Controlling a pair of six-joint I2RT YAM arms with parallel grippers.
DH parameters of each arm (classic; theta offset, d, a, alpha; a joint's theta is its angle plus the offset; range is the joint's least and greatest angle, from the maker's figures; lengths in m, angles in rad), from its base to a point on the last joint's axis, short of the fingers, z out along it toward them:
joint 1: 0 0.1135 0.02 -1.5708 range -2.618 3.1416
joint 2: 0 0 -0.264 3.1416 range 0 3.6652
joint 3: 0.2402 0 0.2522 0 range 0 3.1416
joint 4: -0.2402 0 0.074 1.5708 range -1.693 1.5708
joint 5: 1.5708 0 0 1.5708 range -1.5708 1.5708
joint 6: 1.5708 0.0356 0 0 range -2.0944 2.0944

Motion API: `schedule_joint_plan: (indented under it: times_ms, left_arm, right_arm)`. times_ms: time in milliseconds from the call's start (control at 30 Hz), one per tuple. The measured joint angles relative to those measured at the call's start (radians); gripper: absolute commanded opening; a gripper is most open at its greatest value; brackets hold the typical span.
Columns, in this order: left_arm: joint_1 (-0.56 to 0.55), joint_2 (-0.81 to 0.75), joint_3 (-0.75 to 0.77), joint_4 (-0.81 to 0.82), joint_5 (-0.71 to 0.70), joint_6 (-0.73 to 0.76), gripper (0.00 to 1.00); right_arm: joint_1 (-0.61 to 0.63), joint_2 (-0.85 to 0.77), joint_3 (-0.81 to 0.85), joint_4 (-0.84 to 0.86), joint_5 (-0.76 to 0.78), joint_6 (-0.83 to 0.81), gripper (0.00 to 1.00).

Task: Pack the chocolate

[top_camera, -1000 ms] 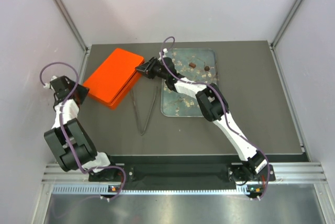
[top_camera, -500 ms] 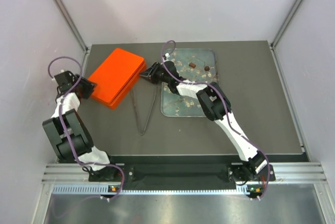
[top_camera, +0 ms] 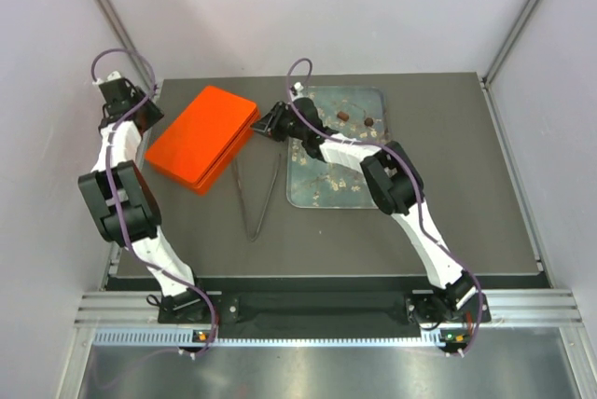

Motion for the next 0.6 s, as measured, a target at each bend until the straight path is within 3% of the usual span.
schedule_joint_plan:
  times_ms: [233,600]
  left_arm:
    - [-0.002,0.145,0.111,-0.031,-0.072,0.085,0.41]
    - [-0.031,0.241,0.204,-0.031,-0.19,0.16,0.37]
  right_arm:
    - [0.008,-0.018,0.0,-0.052,0.004,-0.103,0.28]
    - [0.054,-0.018,0.0,-0.114,0.049,-0.191,0.26]
